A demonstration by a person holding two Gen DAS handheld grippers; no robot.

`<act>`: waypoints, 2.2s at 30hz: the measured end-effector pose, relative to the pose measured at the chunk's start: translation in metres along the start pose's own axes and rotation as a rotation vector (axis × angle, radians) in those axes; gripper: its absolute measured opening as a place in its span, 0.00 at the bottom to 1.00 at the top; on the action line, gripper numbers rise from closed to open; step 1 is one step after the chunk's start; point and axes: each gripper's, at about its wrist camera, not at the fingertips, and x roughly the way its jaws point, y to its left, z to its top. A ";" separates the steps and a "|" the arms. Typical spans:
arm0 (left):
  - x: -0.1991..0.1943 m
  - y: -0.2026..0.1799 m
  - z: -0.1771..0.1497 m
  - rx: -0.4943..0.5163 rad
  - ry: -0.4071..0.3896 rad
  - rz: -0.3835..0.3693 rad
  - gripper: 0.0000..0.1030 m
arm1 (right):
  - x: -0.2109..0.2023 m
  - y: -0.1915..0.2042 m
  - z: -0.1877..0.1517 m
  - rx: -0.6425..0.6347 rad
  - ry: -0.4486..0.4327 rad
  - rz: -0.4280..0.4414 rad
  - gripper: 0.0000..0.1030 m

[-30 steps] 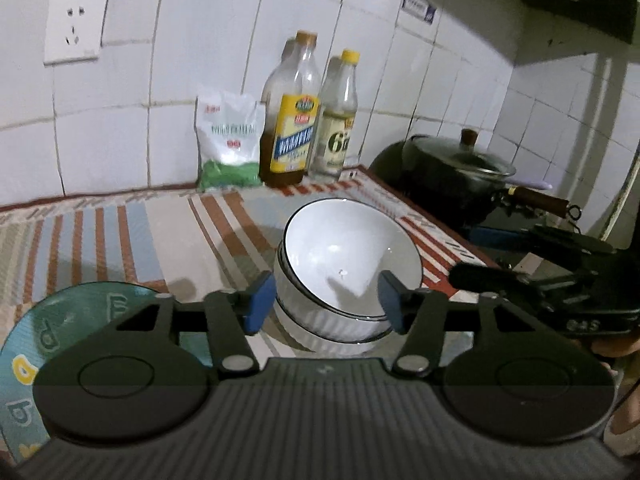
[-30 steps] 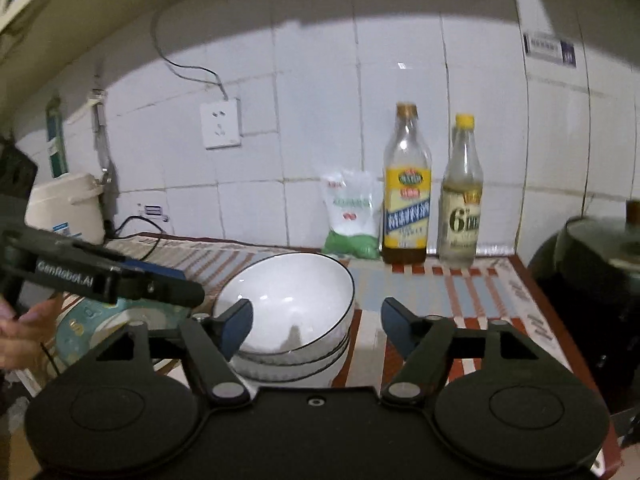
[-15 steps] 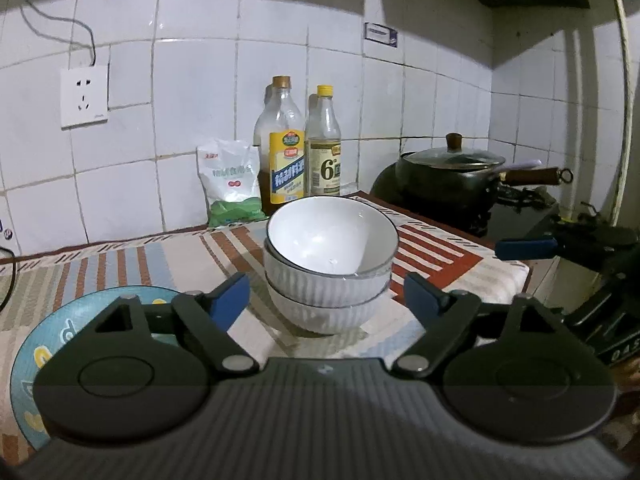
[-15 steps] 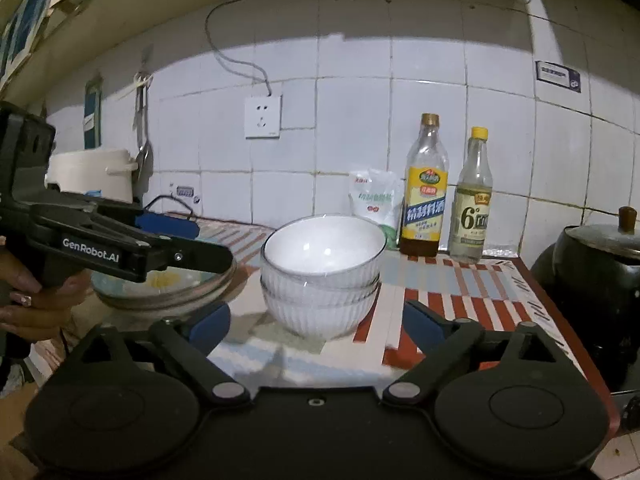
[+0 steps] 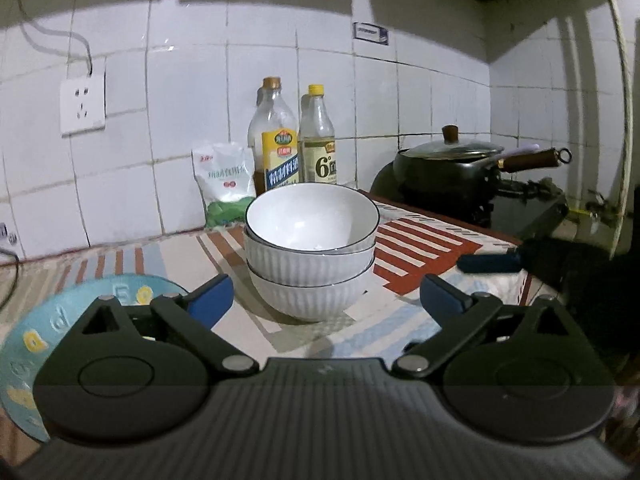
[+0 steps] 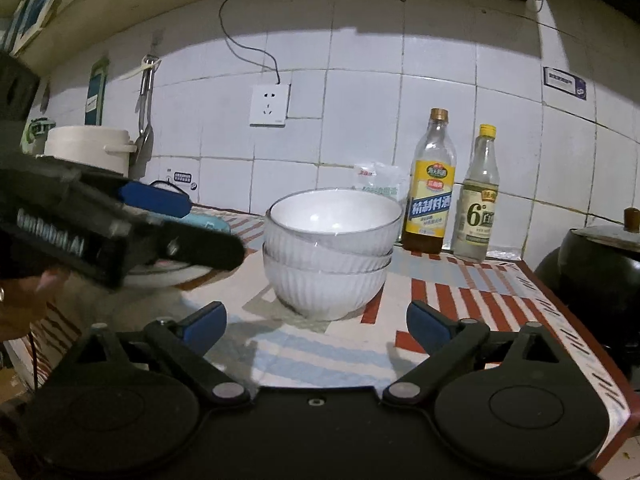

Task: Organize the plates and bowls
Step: 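Grasp the stack of three white bowls with both grippers, then lift and carry the bowl stack over the blue Egg plate stack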

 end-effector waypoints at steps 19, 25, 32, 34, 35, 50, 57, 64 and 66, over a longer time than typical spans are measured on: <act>0.076 0.017 0.000 -0.062 0.098 0.023 0.98 | 0.078 -0.027 0.004 0.080 0.047 0.076 0.97; 0.085 0.021 0.004 -0.059 0.144 0.007 0.98 | 0.092 -0.029 0.013 0.053 0.120 0.061 0.98; 0.093 0.023 0.009 -0.049 0.151 0.004 0.98 | 0.093 -0.029 0.014 0.037 0.102 0.094 0.98; 0.096 0.024 0.010 -0.049 0.156 -0.010 0.98 | 0.096 -0.027 0.016 0.012 0.104 0.107 0.98; 0.097 0.024 0.010 -0.048 0.158 -0.013 0.98 | 0.097 -0.026 0.017 0.001 0.105 0.107 0.99; 0.093 0.031 0.009 -0.040 0.101 -0.043 1.00 | 0.107 -0.031 0.018 0.041 0.094 0.115 1.00; 0.100 0.036 0.012 -0.056 0.122 -0.078 1.00 | 0.107 -0.032 0.017 0.055 0.092 0.115 1.00; 0.102 0.037 0.014 -0.058 0.144 -0.084 1.00 | 0.107 -0.029 0.016 0.057 0.087 0.099 1.00; 0.102 0.036 0.014 -0.048 0.147 -0.085 1.00 | 0.106 -0.029 0.015 0.063 0.080 0.096 1.00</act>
